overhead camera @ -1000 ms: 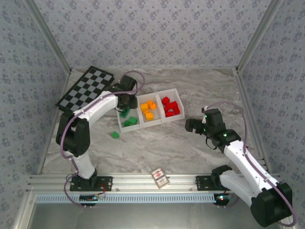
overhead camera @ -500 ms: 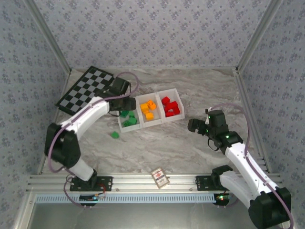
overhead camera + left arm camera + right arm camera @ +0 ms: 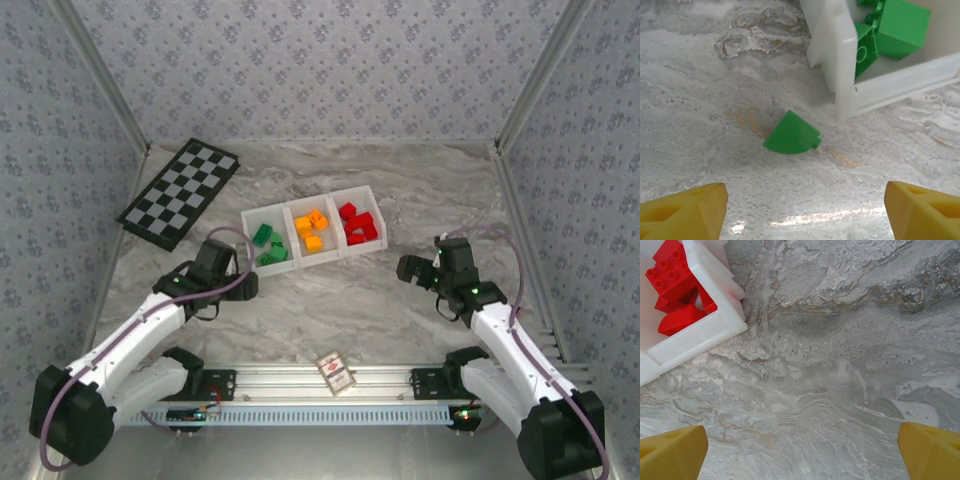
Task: Sort the legos into containers by color
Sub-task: Place the lego in the container, then pick up the lego from the middle-left of the table.
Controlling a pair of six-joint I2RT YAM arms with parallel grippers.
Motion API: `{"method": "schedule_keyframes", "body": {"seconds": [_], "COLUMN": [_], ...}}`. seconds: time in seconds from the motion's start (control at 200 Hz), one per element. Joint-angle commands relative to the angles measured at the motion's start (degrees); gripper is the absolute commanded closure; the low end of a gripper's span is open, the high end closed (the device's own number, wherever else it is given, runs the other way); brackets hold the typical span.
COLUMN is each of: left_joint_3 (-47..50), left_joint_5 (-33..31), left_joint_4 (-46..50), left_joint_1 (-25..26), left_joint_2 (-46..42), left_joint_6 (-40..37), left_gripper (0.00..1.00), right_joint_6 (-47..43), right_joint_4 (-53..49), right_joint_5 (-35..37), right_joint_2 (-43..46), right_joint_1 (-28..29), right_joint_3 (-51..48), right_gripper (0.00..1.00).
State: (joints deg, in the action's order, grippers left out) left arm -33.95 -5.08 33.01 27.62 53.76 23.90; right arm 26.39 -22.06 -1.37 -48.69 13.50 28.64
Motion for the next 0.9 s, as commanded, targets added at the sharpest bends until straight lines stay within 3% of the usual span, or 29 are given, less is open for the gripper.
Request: {"method": "schedule_keyframes", "body": {"seconds": [0.0, 0.31, 0.61, 0.9], "left_joint_3": [0.35, -1.95, -0.05, -0.85], "left_joint_5": [2.83, 5.58, 8.68, 12.82], "left_joint_4": [-6.38, -9.71, -15.59, -16.4], "left_joint_1": [-0.66, -3.21, -5.84, -7.58], "left_joint_2": [-0.31, 12.1, 15.68, 21.59], "left_joint_6": [-1.96, -1.95, -2.03, -0.67], "left_gripper": [0.16, 0.19, 0.19, 0.26], "right_joint_6": [1.98, 2.73, 1.74, 1.96], "right_joint_4": [1.82, 0.66, -0.57, -0.62], "right_joint_5": [-0.86, -1.48, -3.54, -5.74], "right_joint_2": [-0.14, 2.73, 4.51, 4.93], "right_joint_1": [-0.56, -2.18, -5.63, -8.3], "right_joint_3": [-1.08, -2.54, -2.89, -2.89], "right_gripper": [0.0, 0.0, 0.0, 0.0]}}
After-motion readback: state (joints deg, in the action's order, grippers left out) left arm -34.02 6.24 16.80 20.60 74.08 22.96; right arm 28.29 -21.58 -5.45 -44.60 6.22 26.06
